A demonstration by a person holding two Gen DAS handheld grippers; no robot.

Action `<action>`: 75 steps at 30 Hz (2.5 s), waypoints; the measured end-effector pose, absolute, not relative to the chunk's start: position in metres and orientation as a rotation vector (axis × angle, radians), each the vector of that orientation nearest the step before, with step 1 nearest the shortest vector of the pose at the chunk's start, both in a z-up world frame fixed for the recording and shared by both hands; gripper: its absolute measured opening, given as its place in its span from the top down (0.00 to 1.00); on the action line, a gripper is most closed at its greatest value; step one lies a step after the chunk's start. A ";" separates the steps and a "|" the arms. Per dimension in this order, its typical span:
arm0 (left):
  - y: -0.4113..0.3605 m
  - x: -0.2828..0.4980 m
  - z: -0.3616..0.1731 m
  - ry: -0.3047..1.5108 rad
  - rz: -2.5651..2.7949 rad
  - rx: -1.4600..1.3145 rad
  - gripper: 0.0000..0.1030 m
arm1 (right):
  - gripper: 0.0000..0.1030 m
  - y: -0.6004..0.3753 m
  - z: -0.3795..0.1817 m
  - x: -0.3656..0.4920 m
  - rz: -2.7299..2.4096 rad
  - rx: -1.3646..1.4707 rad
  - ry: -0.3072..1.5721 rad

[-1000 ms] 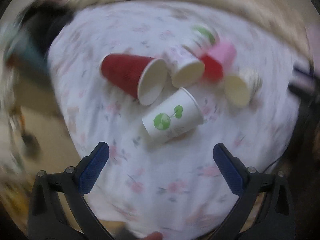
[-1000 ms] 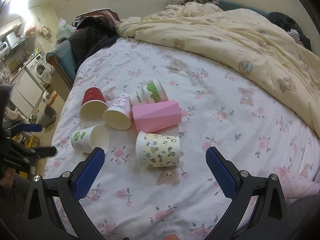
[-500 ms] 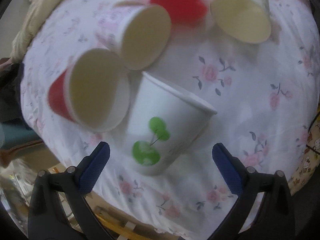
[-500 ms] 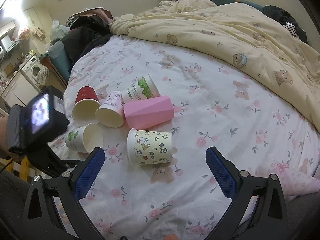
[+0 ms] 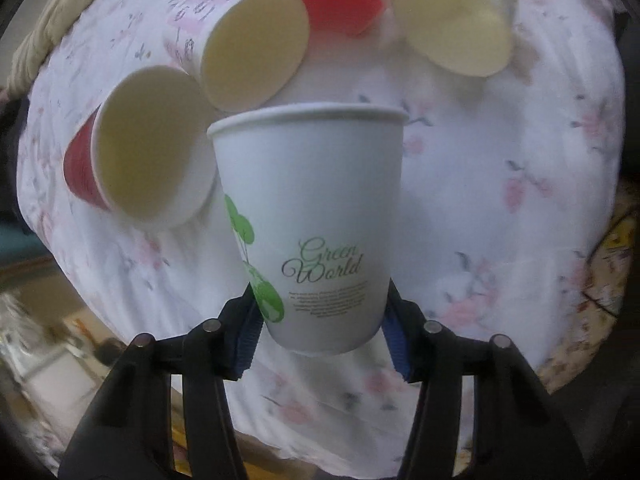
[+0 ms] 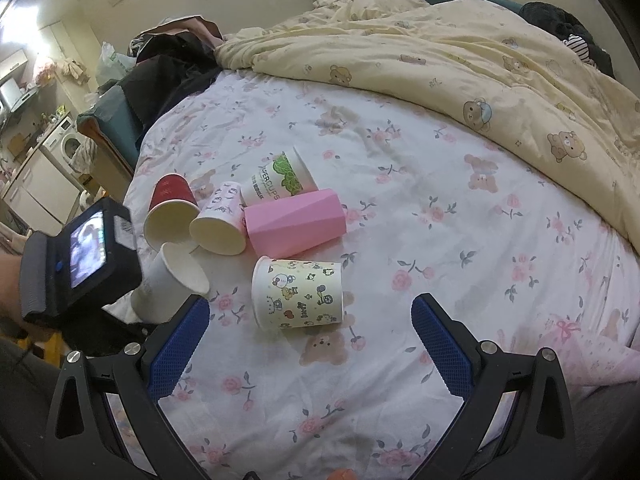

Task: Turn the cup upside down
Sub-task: 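Lift the white cup with the left gripper and stand it upright on the sheet, then open the left gripper and pull it back from the upright cup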

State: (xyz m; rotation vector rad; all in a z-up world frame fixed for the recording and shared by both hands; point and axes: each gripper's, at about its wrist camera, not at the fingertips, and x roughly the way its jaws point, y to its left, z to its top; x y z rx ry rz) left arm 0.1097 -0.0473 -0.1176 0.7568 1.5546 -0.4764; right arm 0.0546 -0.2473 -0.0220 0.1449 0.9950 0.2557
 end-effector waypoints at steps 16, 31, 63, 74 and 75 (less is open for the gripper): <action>-0.008 0.075 -0.061 1.598 -0.302 -0.132 0.52 | 0.00 -0.265 -0.015 0.050 0.271 0.264 0.998; -0.045 0.042 -0.113 1.630 -0.094 -0.475 0.51 | 0.00 -0.269 -0.017 0.049 0.276 0.303 1.009; -0.031 0.021 -0.042 1.406 -0.054 -0.272 0.12 | 0.00 -0.268 -0.022 0.051 0.266 0.296 1.026; 0.021 0.012 0.000 1.174 0.044 -0.170 0.12 | 0.00 -0.253 -0.020 0.050 0.270 0.209 1.012; 0.024 0.010 0.000 1.168 0.054 -0.164 0.12 | 0.00 -0.252 -0.020 0.050 0.271 0.203 1.014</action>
